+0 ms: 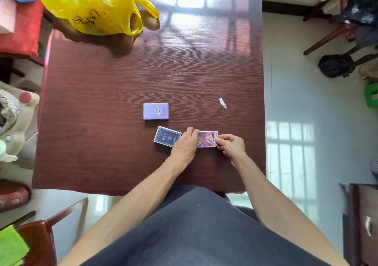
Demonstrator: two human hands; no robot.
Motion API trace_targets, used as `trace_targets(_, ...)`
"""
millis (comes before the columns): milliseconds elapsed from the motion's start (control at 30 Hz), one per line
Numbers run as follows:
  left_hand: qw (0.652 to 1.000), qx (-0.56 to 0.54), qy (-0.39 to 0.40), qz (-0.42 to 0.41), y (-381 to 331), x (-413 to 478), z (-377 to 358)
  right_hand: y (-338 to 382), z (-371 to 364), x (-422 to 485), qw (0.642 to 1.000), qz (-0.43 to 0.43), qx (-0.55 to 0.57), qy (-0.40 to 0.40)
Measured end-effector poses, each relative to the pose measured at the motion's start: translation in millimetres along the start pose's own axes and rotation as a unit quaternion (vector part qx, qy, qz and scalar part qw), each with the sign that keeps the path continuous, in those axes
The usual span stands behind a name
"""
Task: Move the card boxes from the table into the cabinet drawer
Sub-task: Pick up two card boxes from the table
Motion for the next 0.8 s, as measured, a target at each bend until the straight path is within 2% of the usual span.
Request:
trace_targets(367, 1.0, -0.002, -0.004, 0.009, -4, -1, 0, 2, -11, -9, 0.998, 0.022, -0.056, -0.027)
trace_targets(467, 1.0, -0.002, 0.005, 0.013, -5, -1, 0, 6, -11, -20, 0.983, 0.077, -0.162, -0.04)
trace_targets(567, 1.0, -0.008, 0.017, 0.007, -6, -4, 6, 11, -16, -31, 0.946, 0.137, -0.289, -0.057)
trace_targets(633, 0.999, 0.021, -0.031, 0.013, -4, -13, 10, 10, -27, -37, 0.926, 0.154, -0.337, -0.063)
trace_targets(733, 0.983, 0.049, -0.142, 0.107, 8, -34, 14, 4, -50, -43, 0.926, 0.146, -0.338, -0.082)
trace_targets(800, 0.972, 0.045, -0.142, 0.183, 22, -44, 14, 0, -63, -42, 0.914, 0.149, -0.36, -0.115)
Point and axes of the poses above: each hand's wrist, its own x-axis towards the middle knuckle, its own z-axis out of the back of the hand, y = z × x, the point moved 1 cm from there along x, towards the middle knuckle, and after that the axes turned 10 degrees about -z, right-handed, at the moved point
